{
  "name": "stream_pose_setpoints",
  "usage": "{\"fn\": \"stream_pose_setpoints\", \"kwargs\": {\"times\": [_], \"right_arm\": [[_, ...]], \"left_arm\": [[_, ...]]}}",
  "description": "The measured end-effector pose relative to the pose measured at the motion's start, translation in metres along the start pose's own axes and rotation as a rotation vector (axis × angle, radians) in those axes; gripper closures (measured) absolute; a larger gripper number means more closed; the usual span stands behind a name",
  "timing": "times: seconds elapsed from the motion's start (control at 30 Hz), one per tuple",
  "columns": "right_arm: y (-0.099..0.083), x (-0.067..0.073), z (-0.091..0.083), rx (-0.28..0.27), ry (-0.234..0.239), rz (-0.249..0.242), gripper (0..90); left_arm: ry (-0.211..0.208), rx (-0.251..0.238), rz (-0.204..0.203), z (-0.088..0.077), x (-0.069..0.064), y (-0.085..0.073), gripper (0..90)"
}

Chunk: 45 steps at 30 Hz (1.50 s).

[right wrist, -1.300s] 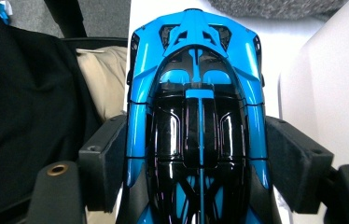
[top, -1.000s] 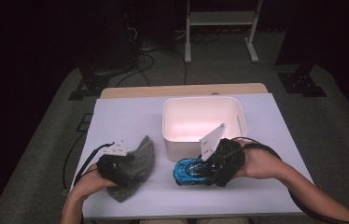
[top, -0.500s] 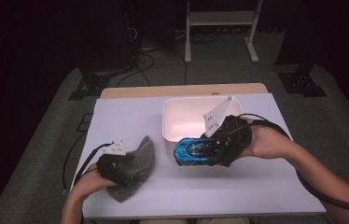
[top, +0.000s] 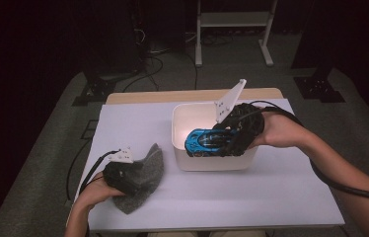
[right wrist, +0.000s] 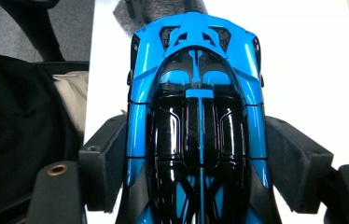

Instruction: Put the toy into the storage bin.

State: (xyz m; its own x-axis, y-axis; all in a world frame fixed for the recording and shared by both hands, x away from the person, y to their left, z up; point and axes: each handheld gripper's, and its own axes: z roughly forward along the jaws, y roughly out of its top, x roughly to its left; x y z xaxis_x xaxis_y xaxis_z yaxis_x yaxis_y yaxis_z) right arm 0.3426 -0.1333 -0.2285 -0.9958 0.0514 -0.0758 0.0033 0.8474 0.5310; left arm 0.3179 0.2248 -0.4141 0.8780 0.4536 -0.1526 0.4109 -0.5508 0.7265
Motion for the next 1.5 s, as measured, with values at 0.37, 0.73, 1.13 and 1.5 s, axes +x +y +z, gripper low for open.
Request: {"fn": "stream_pose_setpoints", "kwargs": {"times": [0.37,0.73,1.13,1.5], "right_arm": [[0.005,-0.028,0.000,0.016,-0.008,0.012,27.0],[0.003,-0.050,0.004,0.020,-0.014,0.042,27.0],[-0.008,-0.071,0.023,0.007,0.006,0.081,27.0],[-0.015,-0.079,0.042,0.027,0.015,0.097,27.0]], "left_arm": [[0.013,-0.015,-0.011,-0.007,0.000,-0.005,8.3],[0.017,-0.013,-0.011,-0.008,-0.003,-0.007,8.3],[0.020,-0.010,-0.013,-0.010,-0.002,-0.009,8.3],[0.024,-0.010,-0.021,-0.011,0.000,-0.011,8.3]]}}
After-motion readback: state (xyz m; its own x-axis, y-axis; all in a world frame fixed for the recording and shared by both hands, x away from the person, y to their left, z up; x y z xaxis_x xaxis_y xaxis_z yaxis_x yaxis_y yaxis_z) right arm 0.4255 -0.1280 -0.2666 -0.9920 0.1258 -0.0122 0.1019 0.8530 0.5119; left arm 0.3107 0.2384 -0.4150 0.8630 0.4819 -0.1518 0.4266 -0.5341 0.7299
